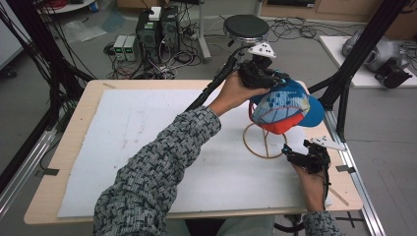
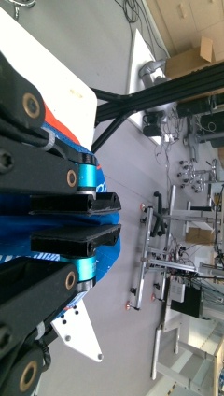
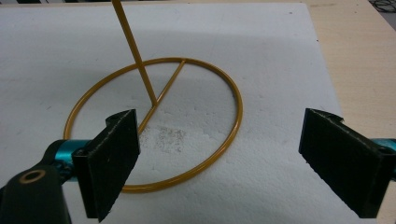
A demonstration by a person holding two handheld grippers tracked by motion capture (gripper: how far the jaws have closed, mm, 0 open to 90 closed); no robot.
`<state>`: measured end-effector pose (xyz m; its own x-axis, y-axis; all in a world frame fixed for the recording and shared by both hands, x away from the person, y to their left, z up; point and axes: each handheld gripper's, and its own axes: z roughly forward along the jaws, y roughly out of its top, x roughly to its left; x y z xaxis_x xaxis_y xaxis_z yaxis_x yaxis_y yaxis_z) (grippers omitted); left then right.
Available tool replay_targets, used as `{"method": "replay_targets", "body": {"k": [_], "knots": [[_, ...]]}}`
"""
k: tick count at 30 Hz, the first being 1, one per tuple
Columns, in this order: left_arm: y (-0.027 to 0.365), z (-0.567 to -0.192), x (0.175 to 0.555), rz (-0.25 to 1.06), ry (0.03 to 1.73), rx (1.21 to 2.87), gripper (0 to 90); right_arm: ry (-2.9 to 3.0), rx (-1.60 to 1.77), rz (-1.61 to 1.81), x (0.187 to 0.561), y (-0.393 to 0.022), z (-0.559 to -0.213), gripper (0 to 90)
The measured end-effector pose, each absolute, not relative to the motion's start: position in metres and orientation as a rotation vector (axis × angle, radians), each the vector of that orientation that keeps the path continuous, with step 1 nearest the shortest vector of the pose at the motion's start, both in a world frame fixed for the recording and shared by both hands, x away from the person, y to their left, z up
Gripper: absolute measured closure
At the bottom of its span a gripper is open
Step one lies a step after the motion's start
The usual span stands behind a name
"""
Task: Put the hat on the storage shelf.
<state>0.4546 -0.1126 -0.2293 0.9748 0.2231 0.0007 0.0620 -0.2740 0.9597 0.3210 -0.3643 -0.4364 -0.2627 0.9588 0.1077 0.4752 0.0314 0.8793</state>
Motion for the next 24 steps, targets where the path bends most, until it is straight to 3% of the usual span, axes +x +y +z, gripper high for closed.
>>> {"method": "replay_targets", "body": {"k": [9, 24], "knots": [[-0.115, -0.232, 0.454, 0.155, 0.204, 1.855, 75.3, 1.776, 1.454, 1.178, 0.321, -0.365, -0.437, 11.5], [-0.105, -0.224, 0.453, 0.152, 0.216, 1.855, 50.6, 1.777, 1.451, 1.178, 0.321, -0.365, -0.437, 11.5]]}}
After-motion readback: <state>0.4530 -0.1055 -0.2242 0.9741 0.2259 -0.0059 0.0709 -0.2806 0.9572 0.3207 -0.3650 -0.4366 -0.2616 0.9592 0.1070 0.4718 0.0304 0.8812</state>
